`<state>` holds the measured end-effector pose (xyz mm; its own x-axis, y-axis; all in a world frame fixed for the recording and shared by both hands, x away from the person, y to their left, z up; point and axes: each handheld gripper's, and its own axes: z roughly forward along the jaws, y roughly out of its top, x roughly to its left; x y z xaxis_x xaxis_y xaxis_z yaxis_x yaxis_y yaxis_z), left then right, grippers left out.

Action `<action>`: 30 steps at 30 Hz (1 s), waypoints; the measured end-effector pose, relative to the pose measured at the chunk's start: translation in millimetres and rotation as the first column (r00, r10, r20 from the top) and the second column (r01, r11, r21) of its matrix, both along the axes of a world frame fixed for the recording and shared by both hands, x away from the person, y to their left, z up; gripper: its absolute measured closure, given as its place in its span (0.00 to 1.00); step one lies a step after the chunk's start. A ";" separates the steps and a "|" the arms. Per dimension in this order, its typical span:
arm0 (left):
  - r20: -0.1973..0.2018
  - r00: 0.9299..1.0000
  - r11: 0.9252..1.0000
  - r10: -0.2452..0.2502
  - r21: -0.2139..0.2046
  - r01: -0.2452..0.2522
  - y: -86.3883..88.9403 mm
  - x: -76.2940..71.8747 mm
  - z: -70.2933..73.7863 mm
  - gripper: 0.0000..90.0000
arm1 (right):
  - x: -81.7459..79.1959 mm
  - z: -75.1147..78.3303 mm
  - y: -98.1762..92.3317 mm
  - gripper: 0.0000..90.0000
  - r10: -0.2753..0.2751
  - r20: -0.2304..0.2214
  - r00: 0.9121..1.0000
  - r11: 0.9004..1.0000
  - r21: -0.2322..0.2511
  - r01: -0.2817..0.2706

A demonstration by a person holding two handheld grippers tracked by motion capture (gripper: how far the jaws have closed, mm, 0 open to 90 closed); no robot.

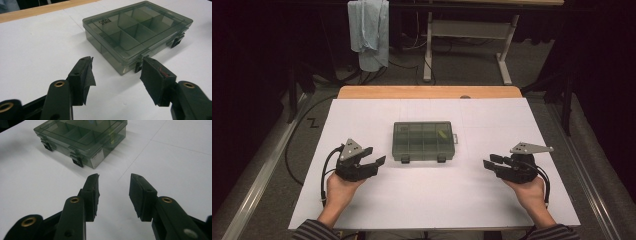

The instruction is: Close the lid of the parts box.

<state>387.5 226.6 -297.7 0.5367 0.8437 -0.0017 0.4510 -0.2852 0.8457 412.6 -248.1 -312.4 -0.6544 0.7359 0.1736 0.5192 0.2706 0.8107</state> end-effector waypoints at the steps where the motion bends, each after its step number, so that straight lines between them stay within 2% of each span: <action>1: 0.004 1.000 1.000 0.002 -0.005 -0.002 0.4 -0.4 -0.2 0.47 | -0.7 -0.5 -0.5 0.68 -0.005 -0.003 1.000 1.000 0.004 0.005; 16: 0.017 1.000 1.000 0.005 -0.019 -0.005 3.1 -6.7 -7.4 0.46 | -7.8 -10.8 -8.6 0.65 -0.020 -0.003 1.000 1.000 0.012 0.020; 22: 0.032 0.999 0.999 0.017 -0.042 -0.015 5.6 -8.9 -8.8 0.46 | -10.8 -14.3 -12.8 0.63 -0.034 0.004 0.999 0.999 0.021 0.033; 30: 0.045 0.999 0.999 0.021 -0.042 -0.019 5.1 -11.6 -11.8 0.46 | -14.5 -21.6 -20.3 0.61 -0.049 0.011 0.999 0.998 0.026 0.049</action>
<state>375.9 231.7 -309.5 0.5200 0.8541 -0.0132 0.4169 -0.2403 0.8766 398.1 -268.4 -334.0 -0.6197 0.7627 0.1850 0.5216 0.2241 0.8232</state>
